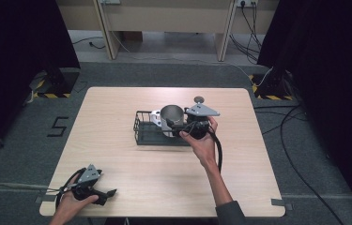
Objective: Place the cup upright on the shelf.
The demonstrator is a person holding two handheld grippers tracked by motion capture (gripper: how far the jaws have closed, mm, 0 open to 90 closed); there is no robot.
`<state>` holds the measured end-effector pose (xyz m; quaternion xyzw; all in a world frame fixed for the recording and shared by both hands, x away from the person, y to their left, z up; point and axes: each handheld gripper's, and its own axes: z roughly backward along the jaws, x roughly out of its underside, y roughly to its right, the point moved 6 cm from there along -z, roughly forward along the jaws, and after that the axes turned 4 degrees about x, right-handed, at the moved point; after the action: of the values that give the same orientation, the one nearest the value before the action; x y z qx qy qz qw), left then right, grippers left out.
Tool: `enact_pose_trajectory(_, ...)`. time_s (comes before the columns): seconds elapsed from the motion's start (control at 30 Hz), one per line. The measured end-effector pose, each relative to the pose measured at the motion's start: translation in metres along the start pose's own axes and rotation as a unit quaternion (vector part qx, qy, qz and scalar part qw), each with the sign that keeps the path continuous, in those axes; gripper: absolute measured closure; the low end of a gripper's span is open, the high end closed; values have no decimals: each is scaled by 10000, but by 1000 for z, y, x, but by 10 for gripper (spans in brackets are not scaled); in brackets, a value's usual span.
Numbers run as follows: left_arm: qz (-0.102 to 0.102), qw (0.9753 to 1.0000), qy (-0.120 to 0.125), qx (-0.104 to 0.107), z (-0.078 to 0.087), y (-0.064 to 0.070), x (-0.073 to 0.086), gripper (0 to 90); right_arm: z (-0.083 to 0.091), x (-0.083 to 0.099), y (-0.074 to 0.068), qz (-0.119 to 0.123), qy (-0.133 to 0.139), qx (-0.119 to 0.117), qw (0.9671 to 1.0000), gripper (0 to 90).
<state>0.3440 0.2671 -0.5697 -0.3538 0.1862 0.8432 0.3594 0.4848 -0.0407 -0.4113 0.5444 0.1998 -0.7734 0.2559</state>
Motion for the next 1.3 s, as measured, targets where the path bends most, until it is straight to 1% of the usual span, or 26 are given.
enact_pose_trajectory(0.13, -2, 10000, 0, 1, 0, 0, 0, 0, 5, 2, -2, -1, -7, -9, 10000, 160)
enact_pose_trajectory(0.27, -3, 10000, 0, 0, 0, 0, 0, 0, 14, 7, -5, 23, -15, -109, 9999, 161)
enact_pose_trajectory(0.37, -3, 10000, 1, 0, 0, 0, 0, 0, 18, 10, -6, 43, -28, -91, 9999, 160)
enact_pose_trajectory(0.4, -3, 10000, 0, 0, 0, 0, 0, 0, 20, 12, -6, 24, -22, -120, 9999, 160)
enact_pose_trajectory(0.5, -3, 10000, 2, 0, 0, 0, 0, 0, 23, 15, -7, -13, -40, -121, 9999, 160)
enact_pose_trajectory(0.67, -3, 10000, 1, 0, 0, 0, 0, 0, 27, 18, -11, 5, -34, -165, 9999, 156)
enact_pose_trajectory(0.8, -3, 10000, 1, 0, 0, 0, 0, 0, 31, 22, -15, 88, -65, -151, 9998, 153)
enact_pose_trajectory(0.9, -2, 10000, 1, 0, 0, 0, 0, 0, 33, 24, -18, 99, -54, -174, 9998, 153)
enact_pose_trajectory(1.03, -2, 10000, 2, -1, 0, 0, 0, 0, 39, 31, -24, 120, -24, -227, 9997, 152)
enact_pose_trajectory(1.13, -14, 10000, -8, -2, 0, 0, 0, 0, 43, 36, -24, 164, -35, -198, 9997, 152)
enact_pose_trajectory(1.3, -3, 10000, -7, 1, 0, 0, 0, 0, 50, 45, -25, 169, -63, -178, 9997, 153)
